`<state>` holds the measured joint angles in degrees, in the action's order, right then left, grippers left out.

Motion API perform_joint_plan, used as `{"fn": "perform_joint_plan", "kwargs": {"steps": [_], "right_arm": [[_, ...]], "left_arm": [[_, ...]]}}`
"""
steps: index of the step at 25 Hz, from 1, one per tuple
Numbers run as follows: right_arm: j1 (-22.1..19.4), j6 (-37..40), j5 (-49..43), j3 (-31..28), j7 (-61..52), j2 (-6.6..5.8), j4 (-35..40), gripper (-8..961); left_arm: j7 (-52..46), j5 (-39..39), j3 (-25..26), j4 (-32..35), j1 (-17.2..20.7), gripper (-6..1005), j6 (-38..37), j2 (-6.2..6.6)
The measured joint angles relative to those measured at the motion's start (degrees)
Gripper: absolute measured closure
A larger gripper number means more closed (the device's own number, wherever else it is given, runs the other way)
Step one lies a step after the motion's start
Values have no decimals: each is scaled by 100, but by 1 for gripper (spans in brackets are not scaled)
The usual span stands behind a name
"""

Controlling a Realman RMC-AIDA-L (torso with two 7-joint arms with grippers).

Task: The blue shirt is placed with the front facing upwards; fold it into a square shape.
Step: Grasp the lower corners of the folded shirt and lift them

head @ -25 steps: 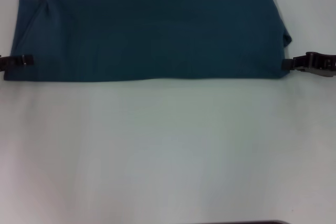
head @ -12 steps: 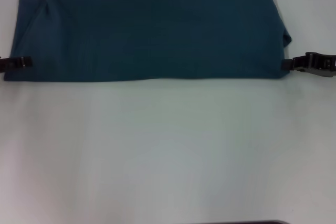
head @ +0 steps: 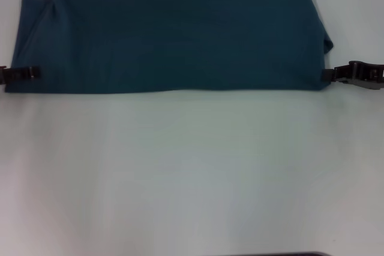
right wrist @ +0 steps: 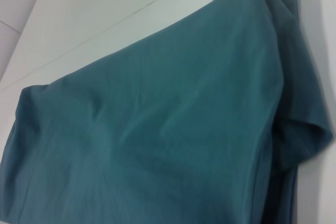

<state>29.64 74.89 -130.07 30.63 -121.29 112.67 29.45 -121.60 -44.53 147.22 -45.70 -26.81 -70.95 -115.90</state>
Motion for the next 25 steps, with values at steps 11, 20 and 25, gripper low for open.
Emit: {"fn": "perform_joint_plan", "kwargs": {"steps": [11,20,25], "right_arm": [[14,13,0,26,-11,-7,0,953],[23,-7,0,37,-1,-4,-31,953],[15,-10,0,32,1,0,-31,953]], "left_arm": [[1,-21,-183,-109,-124,49,-333,-63],[-10,12,-209,-280,-150,54,-289,-111],[-25,43,-209,-271,-105,58,-55,-87]]}}
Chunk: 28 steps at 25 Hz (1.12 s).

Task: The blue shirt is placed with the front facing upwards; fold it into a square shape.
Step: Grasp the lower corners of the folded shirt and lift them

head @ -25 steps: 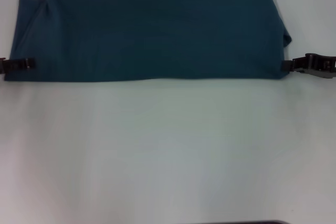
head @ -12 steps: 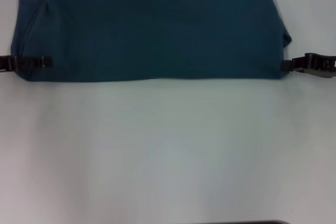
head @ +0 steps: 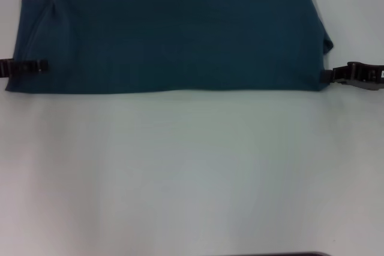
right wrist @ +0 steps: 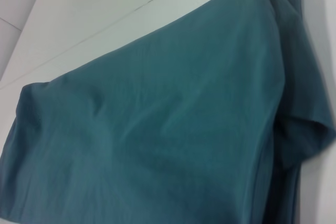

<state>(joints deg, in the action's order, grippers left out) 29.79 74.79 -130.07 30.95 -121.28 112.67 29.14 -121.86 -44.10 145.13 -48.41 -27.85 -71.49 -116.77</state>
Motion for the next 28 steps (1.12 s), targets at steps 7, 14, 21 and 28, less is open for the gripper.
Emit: {"fn": "perform_joint_plan", "kwargs": {"steps": [7,14,21,28], "right_arm": [[-9,0,0,-3,-18,3,21,952],[-10,14,0,6,-28,11,30,952],[-22,36,0,-1,-35,9,32,952],[-27,38,0,-1,-41,9,26,953]], "left_arm": [[-21,272,-1,38,-4,64,186,-30],[-23,286,-2,43,4,69,141,-30],[-6,307,-11,43,-22,75,-100,23],[-21,501,-12,33,-76,81,-116,41]]}}
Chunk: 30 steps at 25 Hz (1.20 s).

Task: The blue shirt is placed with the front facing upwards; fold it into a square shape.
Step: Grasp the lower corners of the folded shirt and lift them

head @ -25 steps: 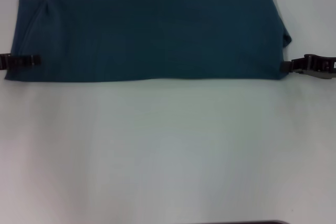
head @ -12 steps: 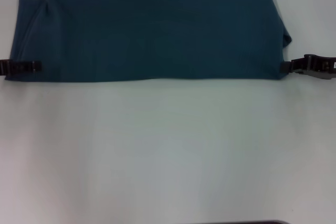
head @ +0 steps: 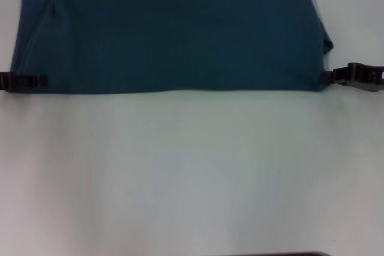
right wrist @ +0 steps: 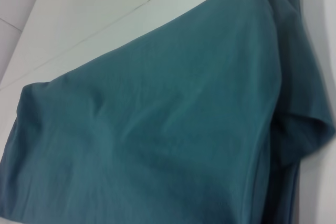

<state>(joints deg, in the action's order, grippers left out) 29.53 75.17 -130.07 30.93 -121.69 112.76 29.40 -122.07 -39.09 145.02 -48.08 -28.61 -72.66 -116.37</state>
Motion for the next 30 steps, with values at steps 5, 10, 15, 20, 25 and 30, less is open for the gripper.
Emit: {"fn": "perform_joint_plan", "kwargs": {"steps": [5,10,15,20,25,30], "right_arm": [[0,7,0,0,-2,0,-3,952],[1,7,0,0,-3,0,-4,953],[1,9,5,6,-4,0,-4,952],[1,14,19,0,-3,0,-4,953],[1,16,26,5,-3,0,-5,953],[5,16,26,5,-3,0,-5,953]], "left_arm": [[-1,48,0,-5,-45,85,13,0],[-17,90,-56,-42,-61,89,24,-13],[-149,245,-75,-44,-76,166,136,-24],[-169,262,-56,-49,-78,314,182,-33],[-212,297,-82,-52,-82,523,218,-22],[-212,331,-82,-20,-103,631,261,-14]]}}
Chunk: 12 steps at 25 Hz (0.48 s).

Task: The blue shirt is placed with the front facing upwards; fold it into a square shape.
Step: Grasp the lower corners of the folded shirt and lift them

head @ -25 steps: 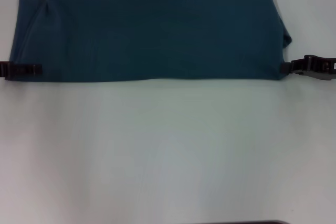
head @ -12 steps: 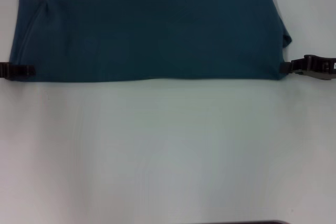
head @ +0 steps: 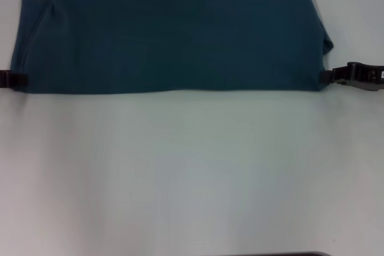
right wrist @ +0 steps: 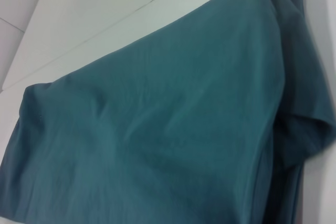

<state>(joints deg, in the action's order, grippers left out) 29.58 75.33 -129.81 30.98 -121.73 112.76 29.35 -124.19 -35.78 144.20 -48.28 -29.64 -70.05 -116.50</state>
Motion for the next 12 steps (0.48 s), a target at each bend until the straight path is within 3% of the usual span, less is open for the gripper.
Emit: {"fn": "perform_joint_plan", "kwargs": {"steps": [5,8,12], "right_arm": [[-4,0,2,-3,2,0,0,953],[-5,0,1,-16,10,0,4,952],[-28,2,2,-35,35,-3,8,952]], "left_arm": [[0,58,2,25,-22,738,61,-12],[-2,81,3,29,-32,939,84,-12],[-22,114,10,-51,-38,976,-7,-16]]}}
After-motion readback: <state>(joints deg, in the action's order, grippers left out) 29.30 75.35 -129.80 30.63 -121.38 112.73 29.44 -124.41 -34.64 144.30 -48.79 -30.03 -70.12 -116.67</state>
